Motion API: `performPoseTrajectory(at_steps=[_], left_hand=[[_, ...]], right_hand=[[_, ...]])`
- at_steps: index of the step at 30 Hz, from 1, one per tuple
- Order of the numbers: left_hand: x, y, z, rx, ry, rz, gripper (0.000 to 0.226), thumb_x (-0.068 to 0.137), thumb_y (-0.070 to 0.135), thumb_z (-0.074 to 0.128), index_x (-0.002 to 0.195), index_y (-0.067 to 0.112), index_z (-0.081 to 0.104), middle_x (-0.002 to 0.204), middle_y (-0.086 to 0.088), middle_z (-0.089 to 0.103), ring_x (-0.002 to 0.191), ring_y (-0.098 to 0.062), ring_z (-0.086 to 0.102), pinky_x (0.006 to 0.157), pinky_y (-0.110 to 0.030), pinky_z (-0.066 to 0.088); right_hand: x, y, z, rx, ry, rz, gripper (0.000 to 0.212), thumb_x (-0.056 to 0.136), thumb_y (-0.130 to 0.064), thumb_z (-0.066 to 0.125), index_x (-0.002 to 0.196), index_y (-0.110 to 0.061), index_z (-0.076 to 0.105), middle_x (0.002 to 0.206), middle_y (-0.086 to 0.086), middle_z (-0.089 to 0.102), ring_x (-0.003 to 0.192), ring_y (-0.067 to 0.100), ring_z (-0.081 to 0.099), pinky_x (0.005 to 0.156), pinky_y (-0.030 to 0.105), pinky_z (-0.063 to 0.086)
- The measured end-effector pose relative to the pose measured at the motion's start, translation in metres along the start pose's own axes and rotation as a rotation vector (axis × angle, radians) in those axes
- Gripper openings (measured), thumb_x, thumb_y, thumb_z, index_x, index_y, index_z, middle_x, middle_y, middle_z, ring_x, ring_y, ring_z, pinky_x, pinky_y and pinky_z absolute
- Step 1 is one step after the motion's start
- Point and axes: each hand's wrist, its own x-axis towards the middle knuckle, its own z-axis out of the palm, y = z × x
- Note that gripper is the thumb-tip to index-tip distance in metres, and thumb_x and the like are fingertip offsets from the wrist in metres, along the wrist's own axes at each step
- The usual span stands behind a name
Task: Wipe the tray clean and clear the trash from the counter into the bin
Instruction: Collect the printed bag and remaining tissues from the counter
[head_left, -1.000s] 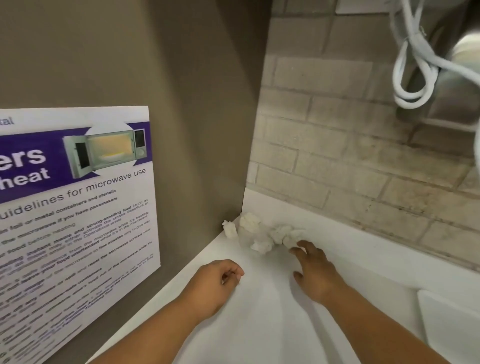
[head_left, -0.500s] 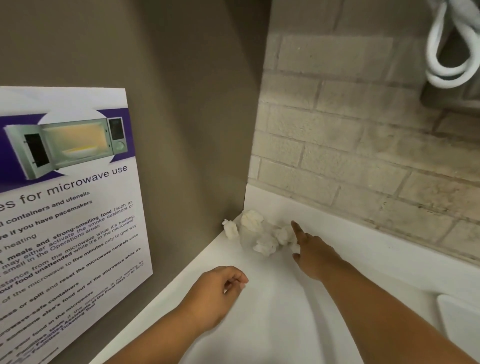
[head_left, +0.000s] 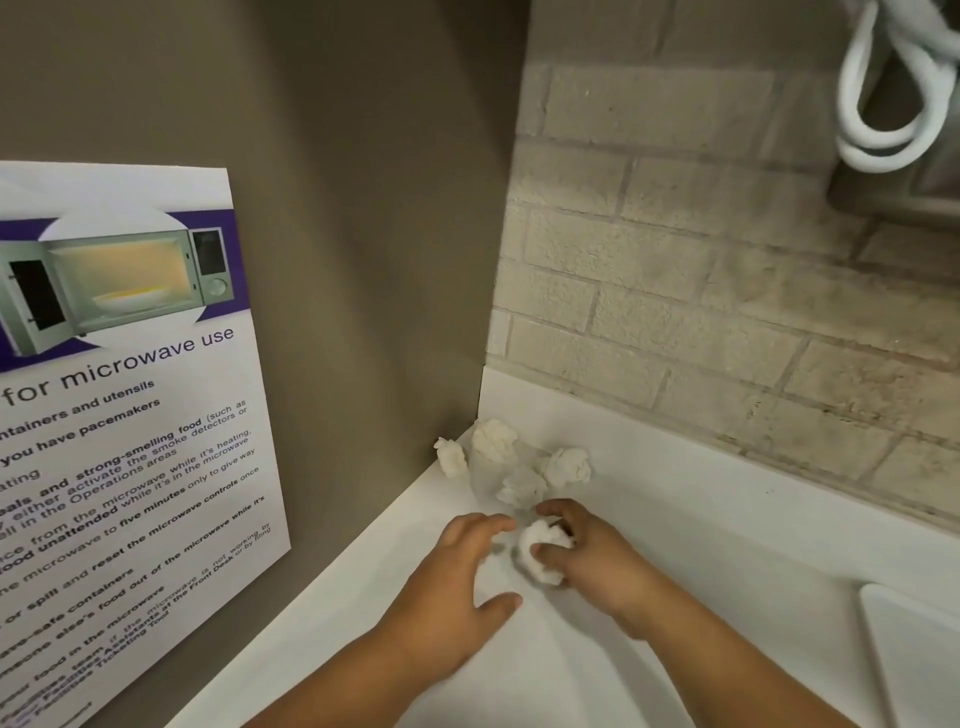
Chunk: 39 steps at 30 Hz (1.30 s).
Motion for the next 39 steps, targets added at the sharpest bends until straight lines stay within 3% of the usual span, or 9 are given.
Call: performPoseTrajectory(at_steps=[3, 6, 9, 12, 16, 20, 24, 31, 39], left_hand=[[0.002, 0.002, 0.004, -0.019, 0.005, 0.024, 0.055, 0.077, 0.035, 0.070, 0.123, 0.050, 0.043, 0.122, 0.029, 0.038, 0.111, 0.006, 0.047, 0.089, -0.011, 0.043], [0.003, 0.000, 0.000, 0.074, 0.083, -0.009, 0.038, 0.080, 0.029, 0.067, 0.111, 0.045, 0.051, 0.106, 0.024, 0.046, 0.098, 0.001, 0.051, 0.077, -0.009, 0.042], [0.002, -0.007, -0.013, 0.226, 0.159, -0.050, 0.032, 0.082, 0.028, 0.062, 0.107, 0.043, 0.050, 0.099, 0.023, 0.044, 0.089, -0.004, 0.051, 0.070, -0.010, 0.035], [-0.001, -0.017, -0.024, 0.374, 0.137, -0.098, 0.027, 0.085, 0.029, 0.057, 0.111, 0.037, 0.053, 0.103, 0.020, 0.046, 0.095, -0.005, 0.052, 0.076, -0.016, 0.038], [-0.005, -0.025, -0.025, 0.487, 0.128, -0.109, 0.022, 0.088, 0.036, 0.055, 0.109, 0.030, 0.061, 0.103, 0.017, 0.053, 0.103, -0.007, 0.048, 0.083, -0.020, 0.042], [-0.004, -0.024, -0.023, 0.539, 0.151, -0.109, 0.024, 0.085, 0.036, 0.058, 0.108, 0.030, 0.064, 0.105, 0.015, 0.059, 0.104, -0.010, 0.050, 0.080, -0.021, 0.042], [-0.004, -0.024, -0.024, 0.567, 0.135, -0.123, 0.026, 0.086, 0.039, 0.057, 0.110, 0.032, 0.062, 0.107, 0.017, 0.058, 0.104, -0.008, 0.049, 0.081, -0.022, 0.042], [-0.005, -0.026, -0.022, 0.567, 0.145, -0.118, 0.024, 0.087, 0.039, 0.055, 0.109, 0.032, 0.061, 0.107, 0.018, 0.055, 0.104, -0.008, 0.048, 0.081, -0.021, 0.041], [-0.004, -0.028, -0.021, 0.570, 0.162, -0.117, 0.024, 0.087, 0.040, 0.056, 0.108, 0.031, 0.062, 0.105, 0.015, 0.056, 0.102, -0.010, 0.050, 0.080, -0.023, 0.042]], right_hand=[[-0.011, -0.007, 0.011, 0.390, -0.179, 0.080, 0.058, 0.080, -0.002, 0.056, 0.129, -0.031, 0.043, 0.116, 0.009, 0.061, 0.102, 0.026, 0.065, 0.093, 0.039, 0.053], [-0.011, -0.014, 0.009, 0.509, -0.279, 0.077, 0.060, 0.077, 0.004, 0.057, 0.128, -0.025, 0.043, 0.117, 0.016, 0.063, 0.105, 0.029, 0.065, 0.094, 0.039, 0.052], [0.000, -0.013, 0.005, 0.257, -0.191, 0.003, 0.051, 0.080, -0.002, 0.061, 0.124, -0.024, 0.051, 0.112, 0.007, 0.063, 0.102, 0.018, 0.062, 0.087, 0.026, 0.051], [0.025, -0.010, -0.005, -0.267, 0.137, -0.146, 0.039, 0.087, -0.007, 0.056, 0.122, -0.024, 0.057, 0.120, -0.002, 0.055, 0.110, 0.016, 0.054, 0.092, 0.018, 0.040], [0.054, -0.012, -0.011, -0.501, 0.253, -0.224, 0.040, 0.091, -0.021, 0.056, 0.131, -0.024, 0.051, 0.137, -0.001, 0.039, 0.127, 0.020, 0.039, 0.105, 0.027, 0.035], [0.071, -0.012, -0.009, -0.768, 0.163, -0.036, 0.065, 0.090, -0.049, 0.051, 0.147, -0.037, 0.021, 0.157, -0.003, 0.005, 0.144, 0.028, 0.007, 0.112, 0.047, 0.028], [0.080, -0.010, -0.006, -0.835, 0.015, 0.139, 0.069, 0.090, -0.062, 0.042, 0.147, -0.045, 0.008, 0.159, -0.006, -0.013, 0.146, 0.033, -0.006, 0.113, 0.054, 0.019], [0.071, 0.003, -0.008, -0.954, 0.115, 0.012, 0.049, 0.089, -0.056, 0.045, 0.133, -0.032, 0.041, 0.143, 0.005, 0.025, 0.136, 0.032, 0.021, 0.109, 0.047, 0.029], [0.056, 0.006, -0.021, -0.798, 0.002, -0.119, 0.043, 0.084, -0.049, 0.058, 0.120, -0.027, 0.055, 0.150, 0.001, 0.012, 0.135, 0.027, 0.028, 0.107, 0.035, 0.035]])
